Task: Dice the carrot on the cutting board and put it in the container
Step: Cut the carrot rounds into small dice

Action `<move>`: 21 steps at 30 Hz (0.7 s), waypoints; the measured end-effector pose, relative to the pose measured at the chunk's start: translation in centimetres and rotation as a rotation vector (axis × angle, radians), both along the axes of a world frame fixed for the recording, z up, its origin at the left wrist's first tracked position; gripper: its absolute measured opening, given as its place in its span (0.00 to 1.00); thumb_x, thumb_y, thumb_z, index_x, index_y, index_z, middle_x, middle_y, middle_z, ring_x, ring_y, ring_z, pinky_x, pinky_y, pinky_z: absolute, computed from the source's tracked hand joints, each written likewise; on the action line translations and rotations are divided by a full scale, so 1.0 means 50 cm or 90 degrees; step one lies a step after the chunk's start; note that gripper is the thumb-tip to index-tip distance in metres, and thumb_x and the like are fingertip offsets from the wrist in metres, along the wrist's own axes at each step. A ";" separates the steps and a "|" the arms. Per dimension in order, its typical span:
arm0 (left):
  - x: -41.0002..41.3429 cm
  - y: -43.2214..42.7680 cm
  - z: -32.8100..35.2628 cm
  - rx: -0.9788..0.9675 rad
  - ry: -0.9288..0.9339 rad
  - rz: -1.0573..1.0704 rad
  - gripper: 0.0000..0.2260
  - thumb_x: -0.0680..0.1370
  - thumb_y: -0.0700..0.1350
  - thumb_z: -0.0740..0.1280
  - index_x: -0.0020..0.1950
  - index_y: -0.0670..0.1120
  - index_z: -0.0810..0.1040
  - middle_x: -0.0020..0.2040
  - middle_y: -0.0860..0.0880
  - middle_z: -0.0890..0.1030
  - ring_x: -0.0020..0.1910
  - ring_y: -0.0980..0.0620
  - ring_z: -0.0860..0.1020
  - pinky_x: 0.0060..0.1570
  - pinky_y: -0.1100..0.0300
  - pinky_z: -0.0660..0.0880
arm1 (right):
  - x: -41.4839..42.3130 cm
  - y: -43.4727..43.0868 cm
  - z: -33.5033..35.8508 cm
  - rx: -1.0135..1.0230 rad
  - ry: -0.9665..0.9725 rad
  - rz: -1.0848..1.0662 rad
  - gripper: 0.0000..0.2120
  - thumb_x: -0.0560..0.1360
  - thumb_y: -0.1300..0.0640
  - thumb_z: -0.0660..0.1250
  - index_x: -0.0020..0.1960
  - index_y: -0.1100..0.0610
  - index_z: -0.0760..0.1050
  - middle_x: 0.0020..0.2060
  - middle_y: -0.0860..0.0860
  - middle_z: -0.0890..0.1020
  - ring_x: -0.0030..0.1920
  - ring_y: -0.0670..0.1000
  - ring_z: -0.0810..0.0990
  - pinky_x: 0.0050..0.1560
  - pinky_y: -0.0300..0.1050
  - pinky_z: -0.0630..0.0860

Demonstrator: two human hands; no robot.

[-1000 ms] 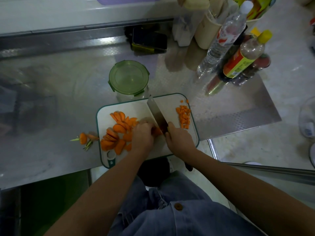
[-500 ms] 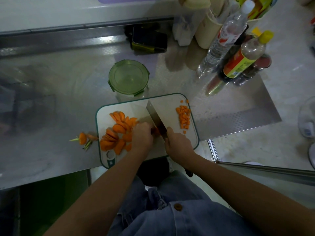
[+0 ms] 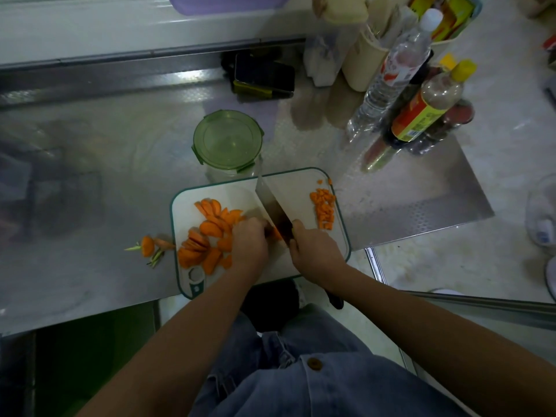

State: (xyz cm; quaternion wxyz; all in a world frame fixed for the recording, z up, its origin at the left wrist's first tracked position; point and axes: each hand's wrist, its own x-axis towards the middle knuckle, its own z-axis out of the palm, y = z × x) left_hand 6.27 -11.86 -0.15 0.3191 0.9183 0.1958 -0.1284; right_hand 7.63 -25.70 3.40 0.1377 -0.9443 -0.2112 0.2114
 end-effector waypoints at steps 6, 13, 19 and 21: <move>0.002 -0.001 -0.019 0.015 -0.030 0.003 0.05 0.73 0.40 0.69 0.45 0.44 0.84 0.44 0.43 0.83 0.43 0.45 0.79 0.47 0.50 0.76 | -0.018 0.009 -0.023 -0.027 -0.006 -0.011 0.13 0.81 0.56 0.53 0.64 0.58 0.64 0.46 0.57 0.80 0.43 0.57 0.79 0.37 0.44 0.66; -0.002 0.000 -0.039 0.074 -0.025 -0.009 0.05 0.74 0.43 0.68 0.47 0.47 0.83 0.44 0.45 0.83 0.43 0.45 0.79 0.43 0.51 0.77 | -0.016 0.017 -0.045 0.006 -0.015 -0.039 0.14 0.80 0.55 0.54 0.64 0.59 0.64 0.44 0.58 0.80 0.41 0.60 0.80 0.35 0.47 0.68; -0.010 0.001 -0.028 0.102 -0.033 -0.004 0.05 0.74 0.44 0.68 0.49 0.49 0.80 0.44 0.47 0.82 0.44 0.45 0.79 0.42 0.52 0.77 | 0.001 0.003 -0.029 0.015 -0.028 -0.008 0.14 0.80 0.54 0.55 0.63 0.59 0.65 0.43 0.58 0.80 0.40 0.60 0.79 0.35 0.48 0.69; -0.013 0.006 -0.028 0.083 -0.052 0.009 0.07 0.73 0.41 0.68 0.50 0.49 0.78 0.45 0.48 0.82 0.45 0.46 0.80 0.45 0.51 0.77 | 0.001 -0.006 -0.019 0.015 -0.029 0.008 0.14 0.80 0.53 0.55 0.62 0.59 0.64 0.43 0.58 0.80 0.40 0.60 0.79 0.38 0.51 0.74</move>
